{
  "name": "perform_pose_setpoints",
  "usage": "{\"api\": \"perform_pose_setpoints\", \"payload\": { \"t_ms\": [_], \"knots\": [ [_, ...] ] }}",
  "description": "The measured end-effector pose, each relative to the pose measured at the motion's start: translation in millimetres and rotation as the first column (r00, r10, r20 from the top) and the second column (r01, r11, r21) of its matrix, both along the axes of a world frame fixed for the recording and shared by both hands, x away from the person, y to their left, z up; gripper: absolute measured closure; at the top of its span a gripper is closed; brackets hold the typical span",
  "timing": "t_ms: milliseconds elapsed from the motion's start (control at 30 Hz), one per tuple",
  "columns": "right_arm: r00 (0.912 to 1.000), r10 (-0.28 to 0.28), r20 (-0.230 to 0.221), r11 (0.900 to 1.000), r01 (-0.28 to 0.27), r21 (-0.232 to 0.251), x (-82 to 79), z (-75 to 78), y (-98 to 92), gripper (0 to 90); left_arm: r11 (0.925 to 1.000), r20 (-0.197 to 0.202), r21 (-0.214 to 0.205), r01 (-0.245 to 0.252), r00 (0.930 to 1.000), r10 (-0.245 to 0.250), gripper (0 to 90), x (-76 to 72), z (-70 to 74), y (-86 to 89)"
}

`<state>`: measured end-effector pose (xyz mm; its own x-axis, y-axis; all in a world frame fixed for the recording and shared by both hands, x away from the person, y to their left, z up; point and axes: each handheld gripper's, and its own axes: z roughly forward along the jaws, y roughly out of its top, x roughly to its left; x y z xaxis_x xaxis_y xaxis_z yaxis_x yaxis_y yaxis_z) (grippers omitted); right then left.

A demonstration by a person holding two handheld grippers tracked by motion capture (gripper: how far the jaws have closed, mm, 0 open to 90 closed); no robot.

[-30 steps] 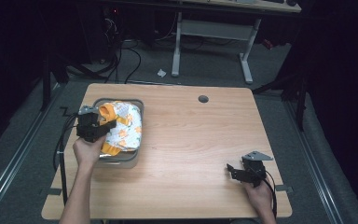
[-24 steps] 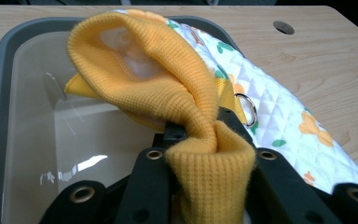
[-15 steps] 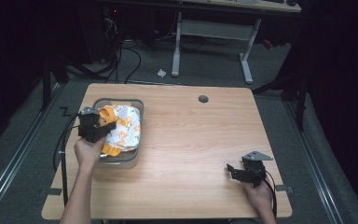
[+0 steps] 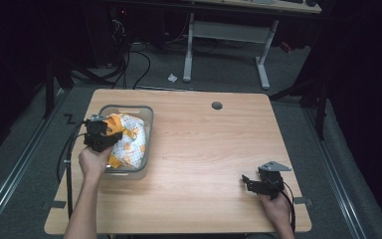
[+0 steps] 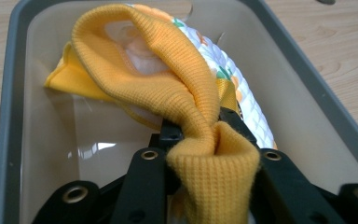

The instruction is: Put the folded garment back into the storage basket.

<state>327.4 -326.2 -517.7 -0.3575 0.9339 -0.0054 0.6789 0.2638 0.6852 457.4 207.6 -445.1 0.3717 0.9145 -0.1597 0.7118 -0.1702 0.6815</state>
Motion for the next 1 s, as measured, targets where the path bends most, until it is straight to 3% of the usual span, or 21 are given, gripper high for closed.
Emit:
{"api": "perform_pose_setpoints", "payload": {
  "t_ms": [133, 233, 467, 600, 900, 1000],
  "knots": [
    [1.0000, 0.000, 0.000, 1.0000, 0.000, 0.000, 0.0, 0.0, 0.0, 24.7, 0.9997, -0.023, 0.024, -0.007, 0.9997, 0.007, 70.0, 1.3, -2.1, -1.6],
    [1.0000, 0.000, 0.000, 1.0000, 0.000, 0.000, 0.0, 0.0, 0.0, 24.7, 0.9990, -0.014, 0.031, -0.031, 0.9994, 0.031, 63.3, 0.9, -1.0, -1.0],
    [1.0000, 0.000, 0.000, 1.0000, 0.000, 0.000, 0.0, 0.0, 0.0, 24.7, 0.9962, 0.048, 0.057, -0.067, 0.9968, 0.064, 48.4, -5.3, 3.7, -5.2],
    [1.0000, 0.000, 0.000, 1.0000, 0.000, 0.000, 0.0, 0.0, 0.0, 24.7, 0.9954, 0.094, 0.043, -0.085, 0.9923, 0.081, 43.4, -9.1, 10.8, -5.7],
    [1.0000, 0.000, 0.000, 1.0000, 0.000, 0.000, 0.0, 0.0, 0.0, 24.6, 0.9989, 0.158, 0.017, -0.044, 0.9865, 0.041, 41.2, -22.1, 26.8, -18.9],
    [1.0000, 0.000, 0.000, 1.0000, 0.000, 0.000, 0.0, 0.0, 0.0, 24.6, 0.9996, 0.163, 0.004, -0.026, 0.9863, 0.025, 40.3, -25.4, 29.1, -22.9]
  ]
}}
